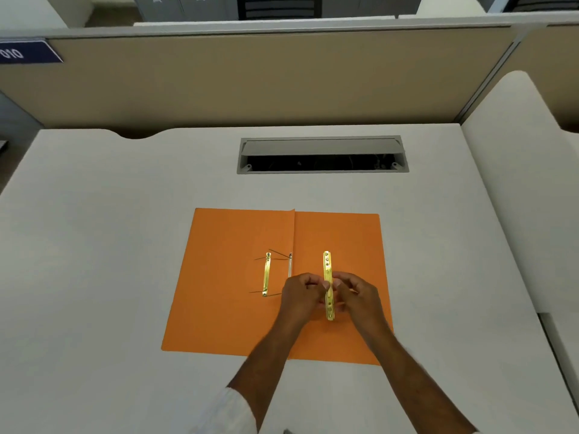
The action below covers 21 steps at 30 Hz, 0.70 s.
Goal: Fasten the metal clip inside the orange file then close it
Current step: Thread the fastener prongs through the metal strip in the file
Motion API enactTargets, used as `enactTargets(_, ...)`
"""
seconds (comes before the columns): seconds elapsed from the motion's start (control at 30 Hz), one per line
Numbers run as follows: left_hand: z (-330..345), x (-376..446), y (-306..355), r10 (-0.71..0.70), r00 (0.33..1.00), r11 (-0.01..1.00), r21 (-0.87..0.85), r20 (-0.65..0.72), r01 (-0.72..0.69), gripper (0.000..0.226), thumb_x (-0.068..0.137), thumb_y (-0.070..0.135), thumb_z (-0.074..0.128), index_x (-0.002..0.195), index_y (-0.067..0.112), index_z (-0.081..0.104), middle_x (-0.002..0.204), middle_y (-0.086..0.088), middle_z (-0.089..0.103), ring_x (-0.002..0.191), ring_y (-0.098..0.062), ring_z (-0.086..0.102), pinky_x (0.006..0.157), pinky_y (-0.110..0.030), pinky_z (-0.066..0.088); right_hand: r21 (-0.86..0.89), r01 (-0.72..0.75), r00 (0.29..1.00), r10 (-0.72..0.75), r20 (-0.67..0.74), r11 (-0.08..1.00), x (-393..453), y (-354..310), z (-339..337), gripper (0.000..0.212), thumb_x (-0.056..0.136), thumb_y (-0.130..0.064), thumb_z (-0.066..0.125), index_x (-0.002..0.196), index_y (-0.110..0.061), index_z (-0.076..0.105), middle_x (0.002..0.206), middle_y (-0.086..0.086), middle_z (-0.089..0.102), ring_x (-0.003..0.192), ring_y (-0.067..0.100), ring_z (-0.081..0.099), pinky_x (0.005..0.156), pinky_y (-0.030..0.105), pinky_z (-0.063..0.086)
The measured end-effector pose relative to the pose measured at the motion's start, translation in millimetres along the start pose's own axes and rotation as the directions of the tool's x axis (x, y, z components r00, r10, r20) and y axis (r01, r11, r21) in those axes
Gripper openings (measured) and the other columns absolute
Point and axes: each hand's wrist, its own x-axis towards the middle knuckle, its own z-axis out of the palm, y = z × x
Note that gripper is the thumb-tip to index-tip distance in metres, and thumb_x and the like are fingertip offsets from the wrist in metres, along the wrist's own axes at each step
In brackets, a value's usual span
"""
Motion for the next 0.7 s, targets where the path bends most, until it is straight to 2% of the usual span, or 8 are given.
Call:
enactTargets(0.13, -34.2, -5.2, -0.4, 0.045, 0.999, 0.999, -0.009, -0.023, -0.045, 0.004, 0.086, 0.015, 0.075, 0.084, 0.017, 0.075, 0.071, -0.002, 0.077, 0.061, -0.014, 0.073, 0.057, -0.028, 0.061, 0.044, -0.021, 0.998, 0.018, 0.066, 0.999, -0.1, -17.1, 29.7, 0.018, 0.093, -0.013, 0.062, 0.108, -0.017, 0.071, 0.089, 0.010, 0.073, 0.067, 0.016, 0.069, 0.060, 0.036, 0.062)
enactTargets(0.3, -73.8, -2.1, 3.6, 0.051, 0.995, 0.999, -0.001, -0.087, -0.052, 0.005, 0.084, 0.017, 0.077, 0.085, 0.012, 0.076, 0.069, -0.002, 0.076, 0.057, -0.011, 0.071, 0.051, -0.024, 0.056, 0.103, -0.057, 0.981, 0.037, 0.192, 0.993, 7.2, -35.2, 61.3, 0.015, 0.093, -0.012, 0.063, 0.105, -0.012, 0.072, 0.092, 0.014, 0.073, 0.064, 0.016, 0.069, 0.053, 0.029, 0.057)
enactTargets(0.37, -88.7, 0.6, 3.9, 0.039, 0.995, 0.999, -0.031, -0.093, -0.042, 0.005, 0.085, 0.008, 0.073, 0.081, 0.010, 0.076, 0.062, 0.001, 0.073, 0.053, -0.010, 0.067, 0.047, -0.022, 0.052, 0.035, 0.005, 0.978, -0.012, 0.207, 0.999, 11.3, -35.1, 69.4, 0.018, 0.097, -0.013, 0.057, 0.105, -0.013, 0.073, 0.087, 0.009, 0.073, 0.064, 0.012, 0.068, 0.053, 0.023, 0.054)
enactTargets(0.4, -95.2, 2.1, 3.8, 0.027, 0.994, 0.998, -0.058, -0.102, -0.033, 0.010, 0.086, 0.003, 0.069, 0.080, 0.009, 0.075, 0.061, 0.001, 0.071, 0.051, -0.009, 0.066, 0.046, -0.021, 0.051, -0.083, 0.092, 0.979, -0.074, 0.191, 0.992, 13.8, -32.8, 70.8, 0.020, 0.097, -0.012, 0.056, 0.107, -0.015, 0.073, 0.088, 0.005, 0.072, 0.067, 0.009, 0.067, 0.056, 0.019, 0.052)
enactTargets(0.47, -109.0, 6.4, 0.0, -0.006, 0.993, 0.995, -0.100, -0.120, -0.006, 0.013, 0.087, -0.001, 0.067, 0.081, 0.008, 0.074, 0.064, -0.001, 0.069, 0.051, -0.008, 0.064, 0.046, -0.022, 0.052, -0.386, 0.294, 0.944, -0.204, 0.259, 0.874, 17.1, -24.4, 75.2, 0.024, 0.096, -0.011, 0.056, 0.114, -0.020, 0.070, 0.100, -0.001, 0.065, 0.086, 0.007, 0.061, 0.071, 0.014, 0.046)
enactTargets(0.53, -118.4, 10.0, -4.9, -0.031, 0.991, 0.992, -0.125, -0.130, 0.014, 0.012, 0.088, 0.002, 0.068, 0.081, 0.010, 0.073, 0.066, -0.002, 0.069, 0.053, -0.007, 0.064, 0.048, -0.022, 0.054, -0.573, 0.454, 0.876, -0.222, 0.429, 0.682, 15.9, -11.8, 78.4, 0.034, 0.092, -0.019, 0.063, 0.125, -0.026, 0.062, 0.110, -0.004, 0.053, 0.100, 0.010, 0.051, 0.082, 0.021, 0.045)
enactTargets(0.6, -122.9, 11.6, -8.0, -0.047, 0.990, 0.989, -0.147, -0.132, 0.027, 0.011, 0.089, 0.005, 0.070, 0.081, 0.012, 0.073, 0.067, -0.001, 0.070, 0.054, -0.006, 0.065, 0.048, -0.020, 0.053, -0.644, 0.554, 0.822, -0.224, 0.524, 0.527, 12.4, -1.4, 82.1, 0.044, 0.085, -0.030, 0.072, 0.127, -0.032, 0.059, 0.112, -0.004, 0.049, 0.099, 0.012, 0.045, 0.082, 0.027, 0.044)
enactTargets(0.7, -124.1, 15.2, -11.0, -0.073, 0.989, 0.981, -0.187, -0.127, 0.048, 0.012, 0.090, 0.007, 0.069, 0.080, 0.013, 0.072, 0.068, -0.001, 0.071, 0.056, -0.006, 0.065, 0.048, -0.017, 0.051, -0.656, 0.594, 0.802, -0.285, 0.525, 0.465, 10.6, 4.0, 90.8, 0.033, 0.082, -0.035, 0.074, 0.114, -0.031, 0.067, 0.107, -0.001, 0.053, 0.094, 0.017, 0.049, 0.074, 0.028, 0.041)
